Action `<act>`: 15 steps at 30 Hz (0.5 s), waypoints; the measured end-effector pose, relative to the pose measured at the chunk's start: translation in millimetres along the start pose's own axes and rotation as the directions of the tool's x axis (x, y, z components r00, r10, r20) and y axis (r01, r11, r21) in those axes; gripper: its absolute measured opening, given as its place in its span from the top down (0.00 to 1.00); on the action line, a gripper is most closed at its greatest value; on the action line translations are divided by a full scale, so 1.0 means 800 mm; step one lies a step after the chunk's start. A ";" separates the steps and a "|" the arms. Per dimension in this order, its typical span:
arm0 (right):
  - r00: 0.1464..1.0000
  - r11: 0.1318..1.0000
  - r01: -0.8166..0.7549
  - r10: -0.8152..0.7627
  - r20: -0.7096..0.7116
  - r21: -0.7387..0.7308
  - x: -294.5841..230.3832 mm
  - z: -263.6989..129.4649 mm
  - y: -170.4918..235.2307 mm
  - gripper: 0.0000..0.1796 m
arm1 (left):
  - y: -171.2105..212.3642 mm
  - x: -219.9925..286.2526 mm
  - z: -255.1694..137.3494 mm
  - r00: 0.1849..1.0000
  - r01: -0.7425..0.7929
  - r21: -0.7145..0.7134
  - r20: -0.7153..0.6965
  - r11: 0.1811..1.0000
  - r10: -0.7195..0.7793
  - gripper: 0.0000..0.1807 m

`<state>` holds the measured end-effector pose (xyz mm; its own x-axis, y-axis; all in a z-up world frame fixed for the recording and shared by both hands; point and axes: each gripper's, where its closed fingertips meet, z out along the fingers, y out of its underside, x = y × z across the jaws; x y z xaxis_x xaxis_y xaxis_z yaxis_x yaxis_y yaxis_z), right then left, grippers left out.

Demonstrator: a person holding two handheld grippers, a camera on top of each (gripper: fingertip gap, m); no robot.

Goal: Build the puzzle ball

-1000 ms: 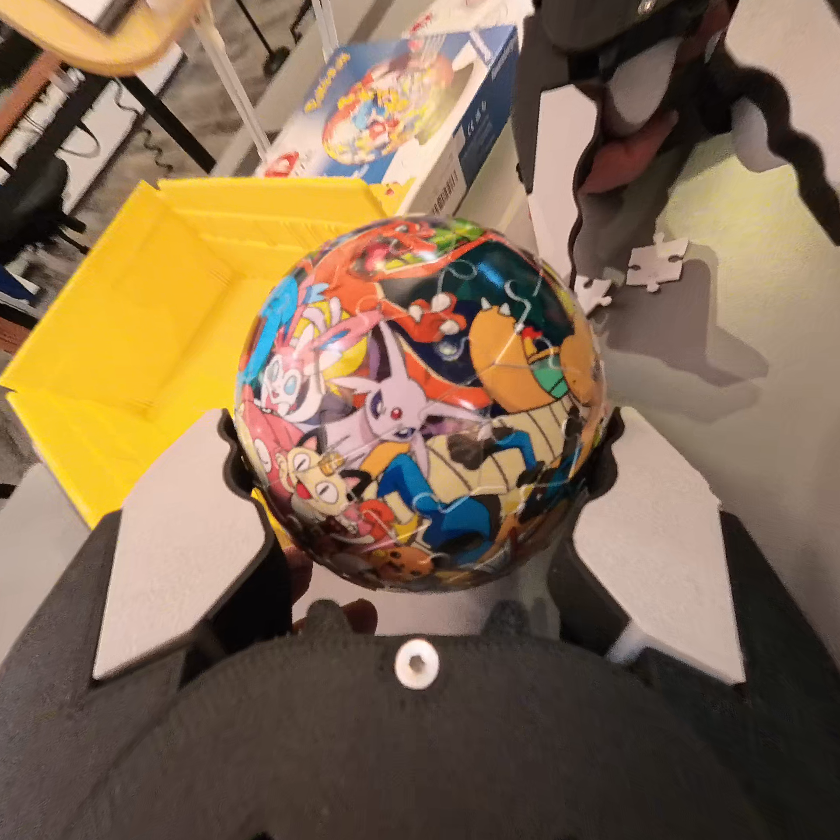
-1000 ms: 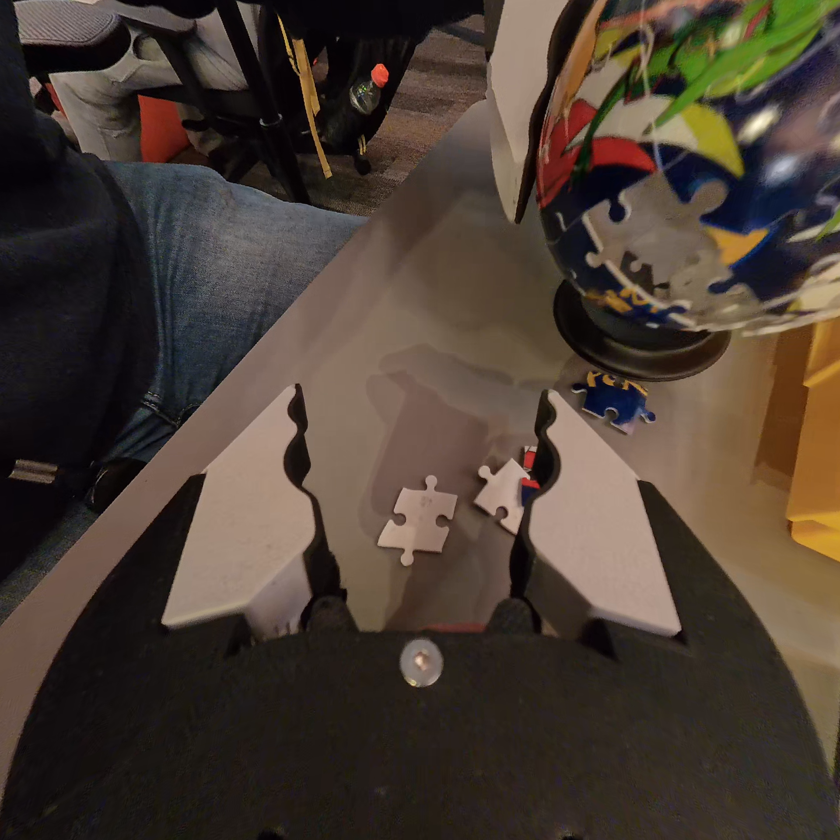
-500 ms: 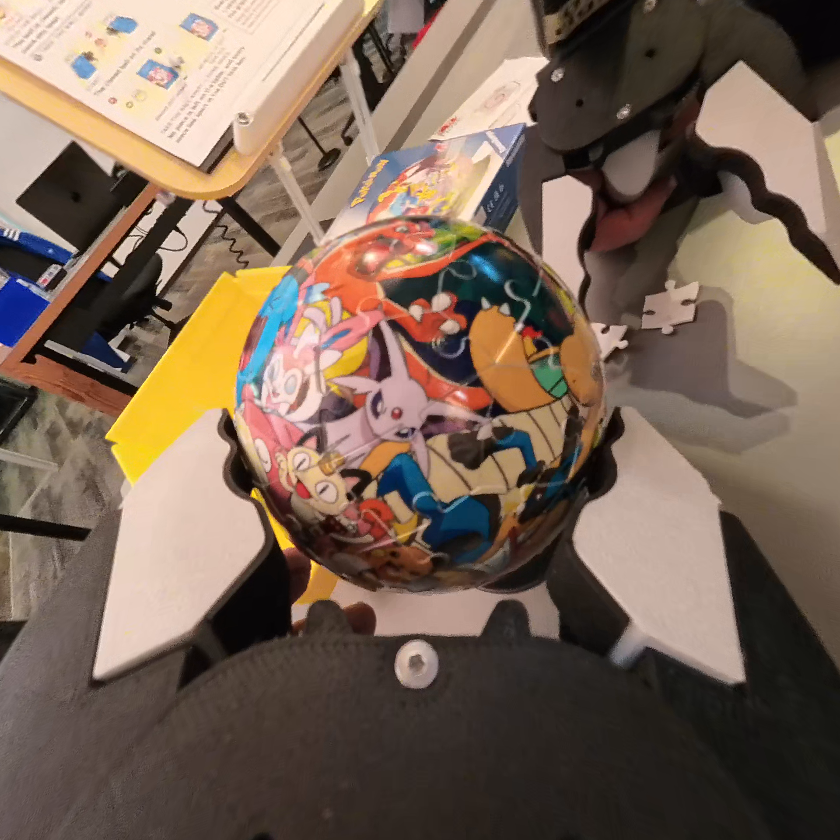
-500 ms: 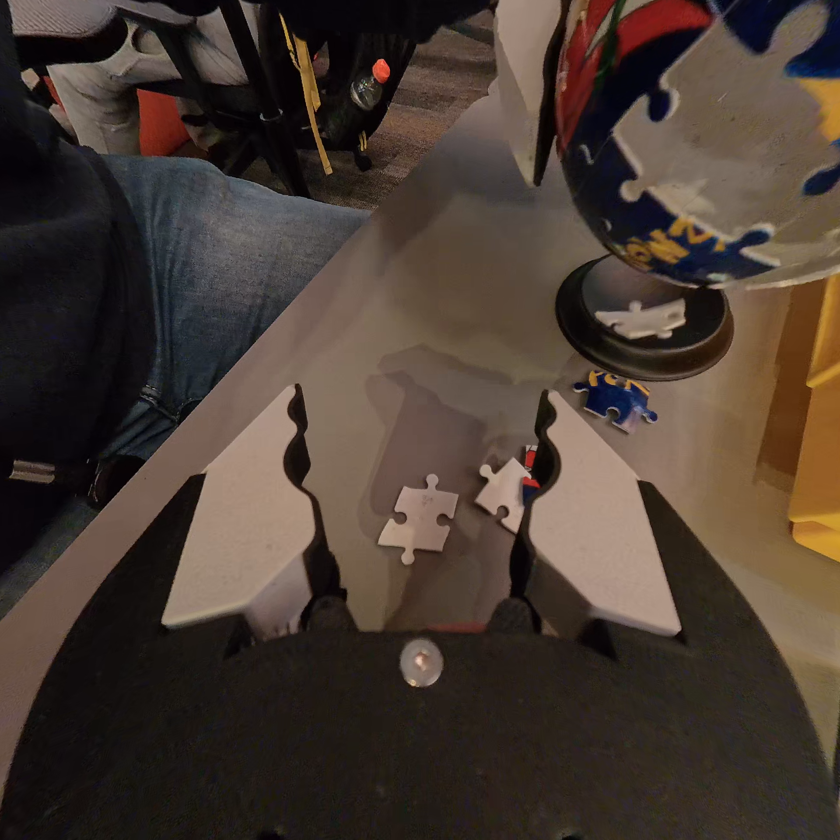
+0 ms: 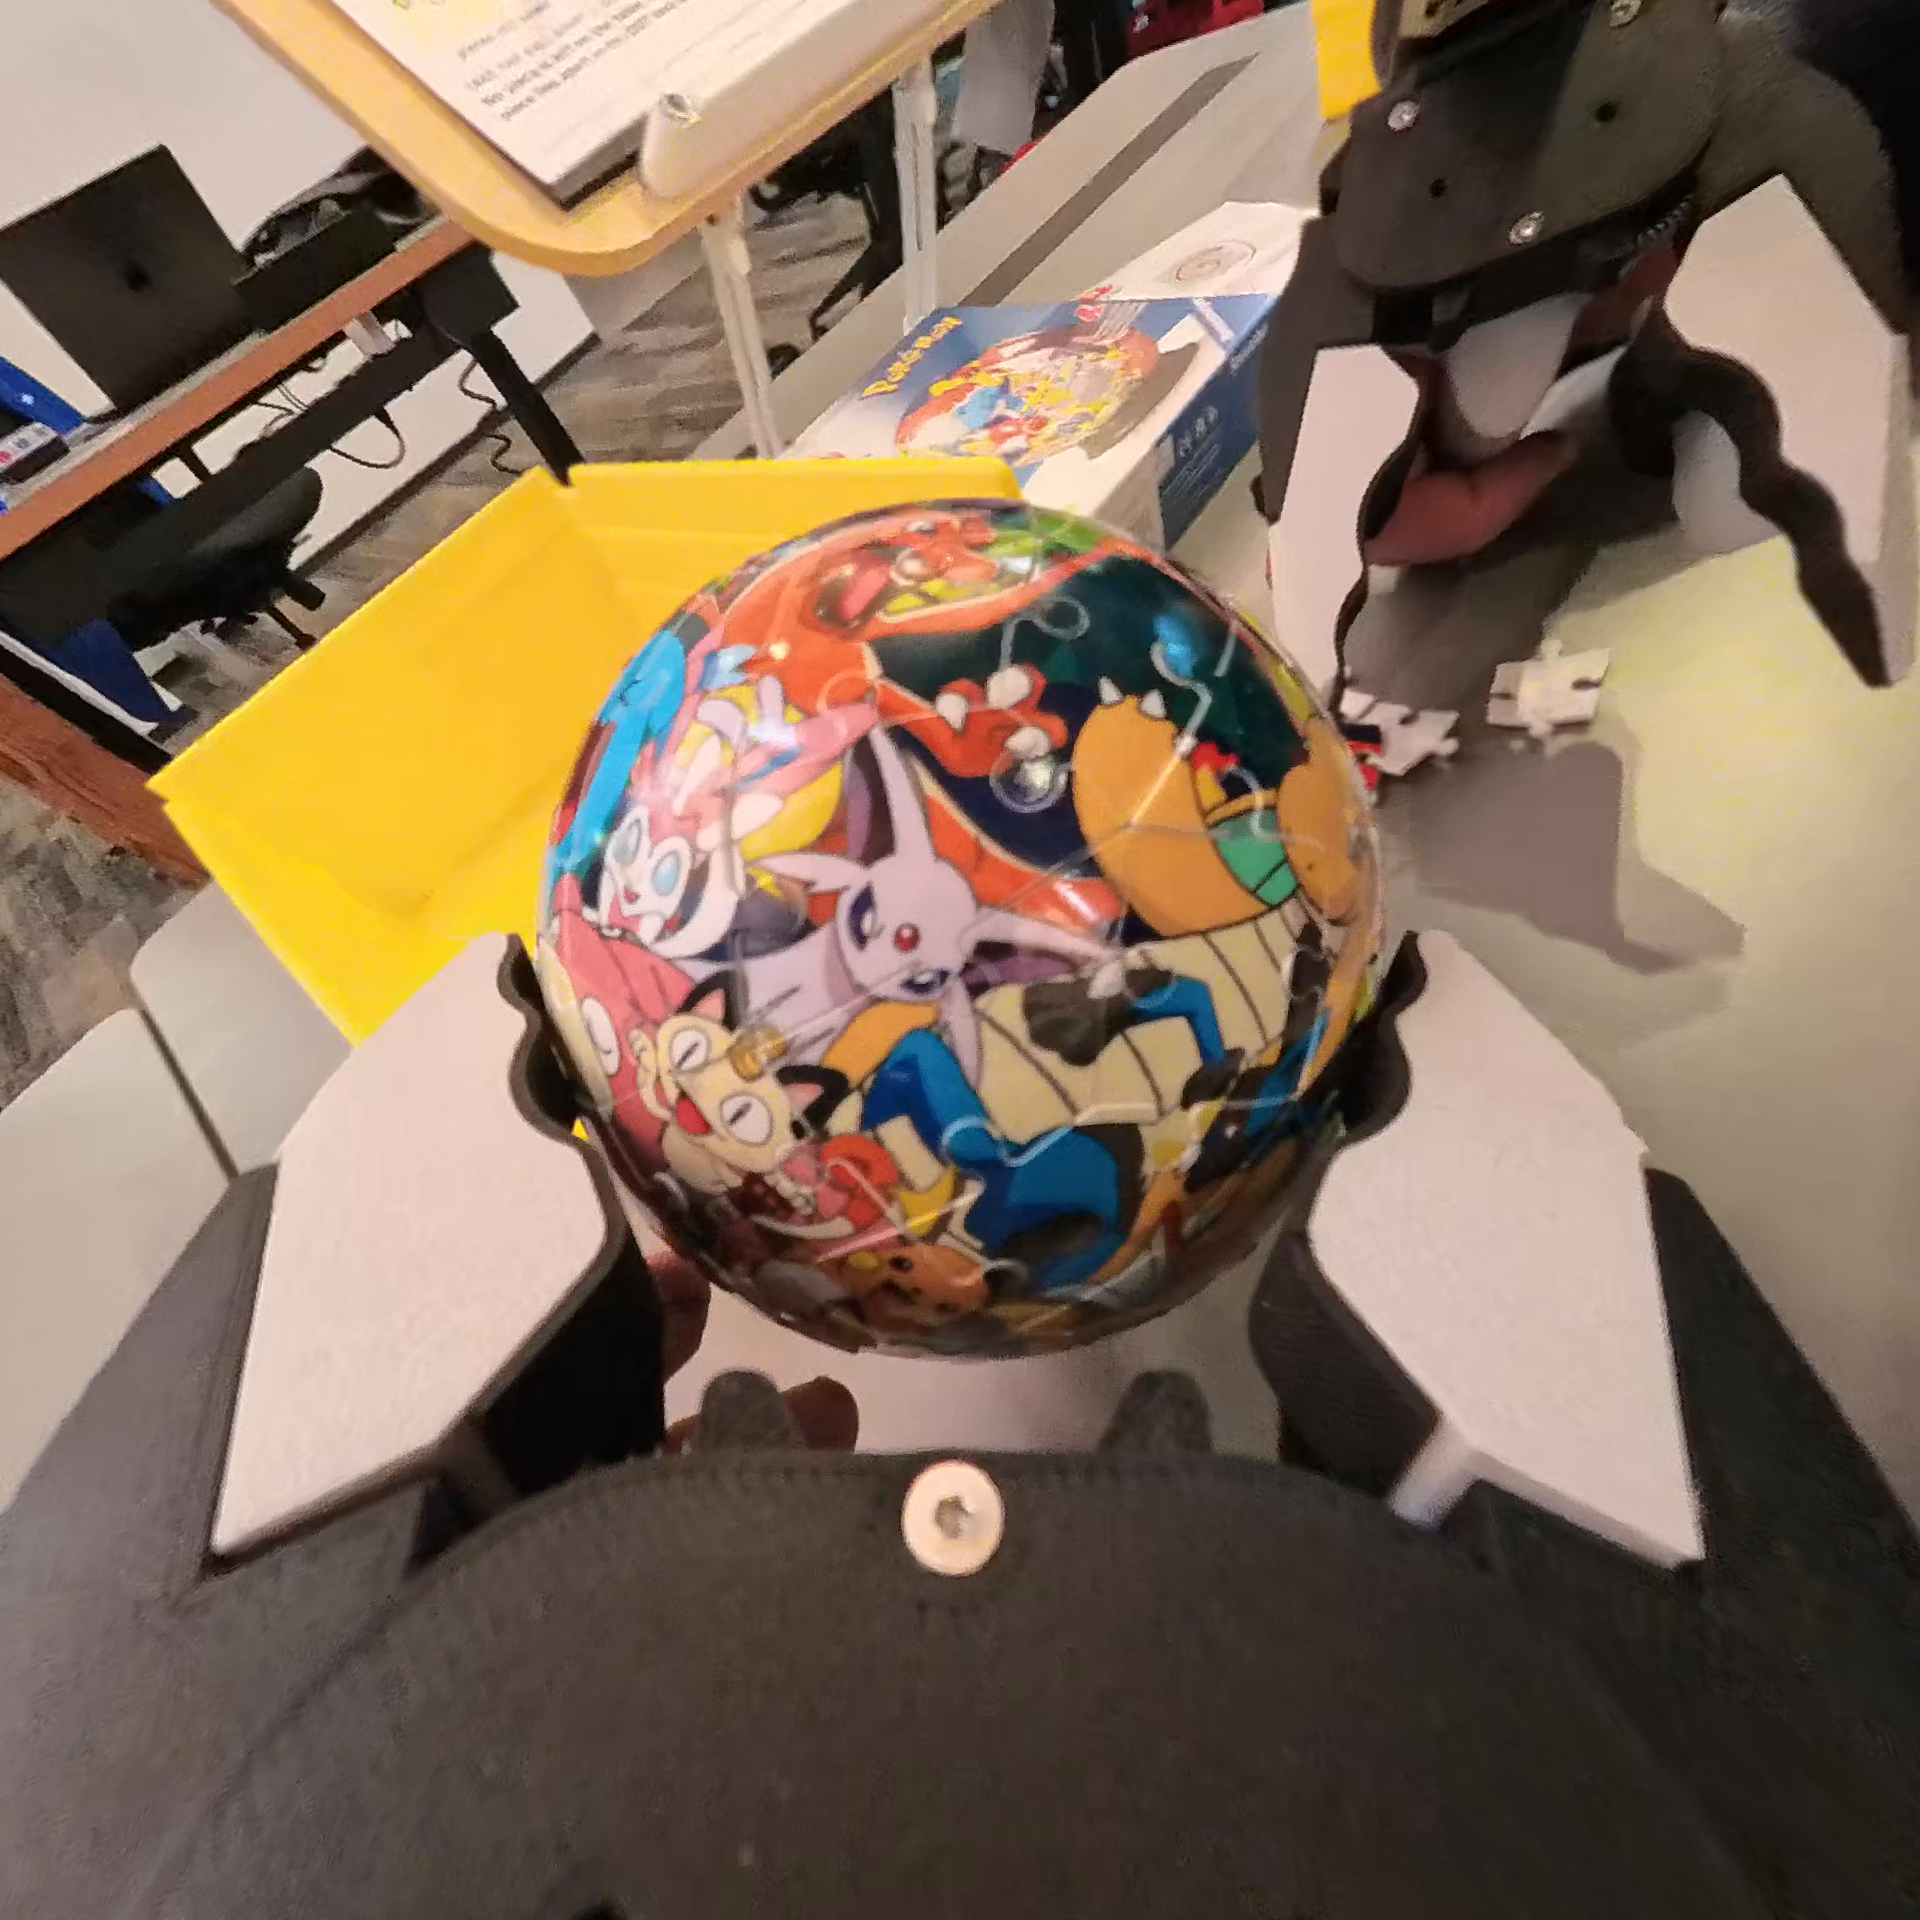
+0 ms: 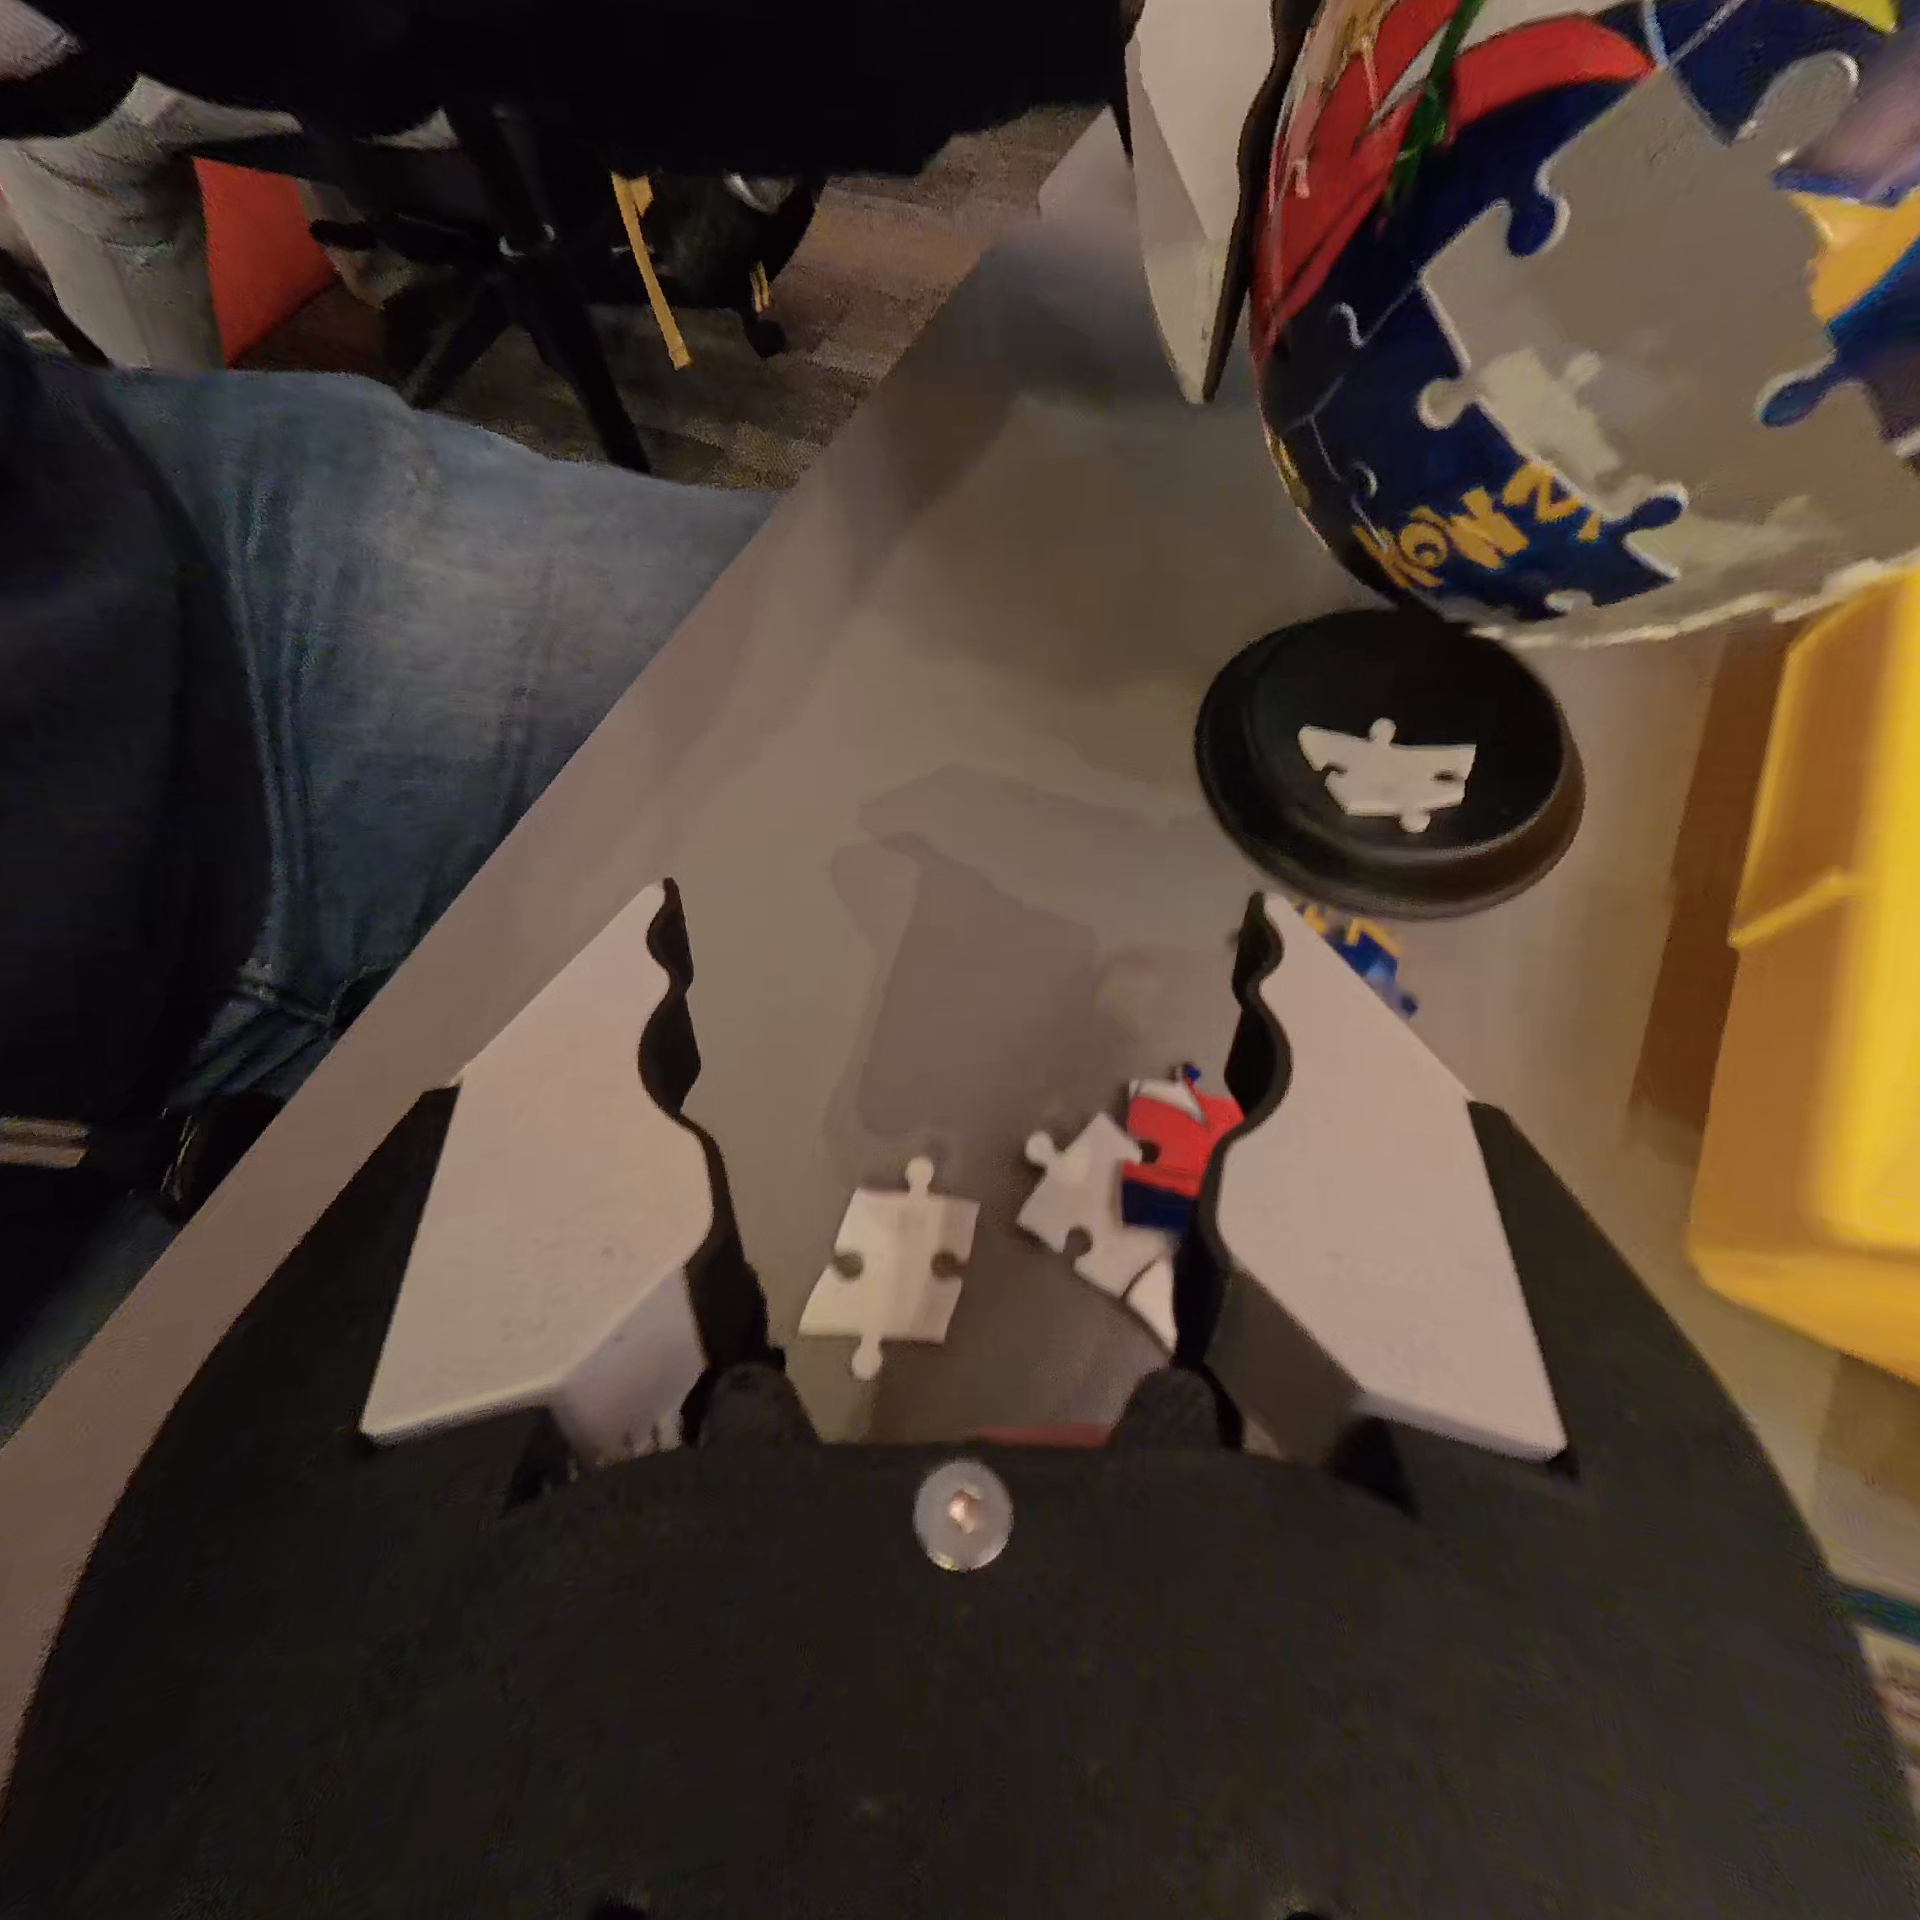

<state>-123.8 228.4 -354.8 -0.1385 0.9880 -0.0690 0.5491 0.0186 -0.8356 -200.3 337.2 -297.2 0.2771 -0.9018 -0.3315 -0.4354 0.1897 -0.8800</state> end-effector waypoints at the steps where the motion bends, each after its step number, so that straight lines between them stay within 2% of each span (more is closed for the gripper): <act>1: 1.000 1.000 0.003 -0.003 -0.001 0.004 0.003 0.005 -0.007 0.43 | -0.001 -0.003 -0.003 1.000 0.011 0.016 0.009 1.000 -0.011 0.21; 4: 1.000 0.999 0.000 -0.001 -0.014 -0.052 0.019 0.031 -0.013 0.40 | -0.004 -0.012 -0.013 0.999 0.039 0.052 0.021 0.998 -0.040 0.21; 10: 0.997 0.983 -0.037 0.023 -0.080 -0.179 0.080 0.080 -0.009 0.29 | -0.002 -0.027 -0.035 0.995 0.073 0.098 0.056 0.992 -0.078 0.21; 12: 0.998 0.978 -0.059 0.051 -0.046 -0.200 0.084 0.089 -0.016 0.30 | -0.001 -0.030 -0.044 0.993 0.094 0.118 0.063 0.989 -0.102 0.21; 15: 1.000 0.959 0.006 -0.014 -0.028 -0.284 0.083 0.097 -0.014 0.35 | 0.002 -0.030 -0.058 0.991 0.103 0.125 0.075 0.987 -0.113 0.21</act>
<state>-202.9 282.2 -392.4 -0.1231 0.9915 -0.0417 0.7599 0.0672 -0.6465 -247.8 341.4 -274.8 0.3885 -0.8857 -0.2542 -0.2936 0.1425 -0.9452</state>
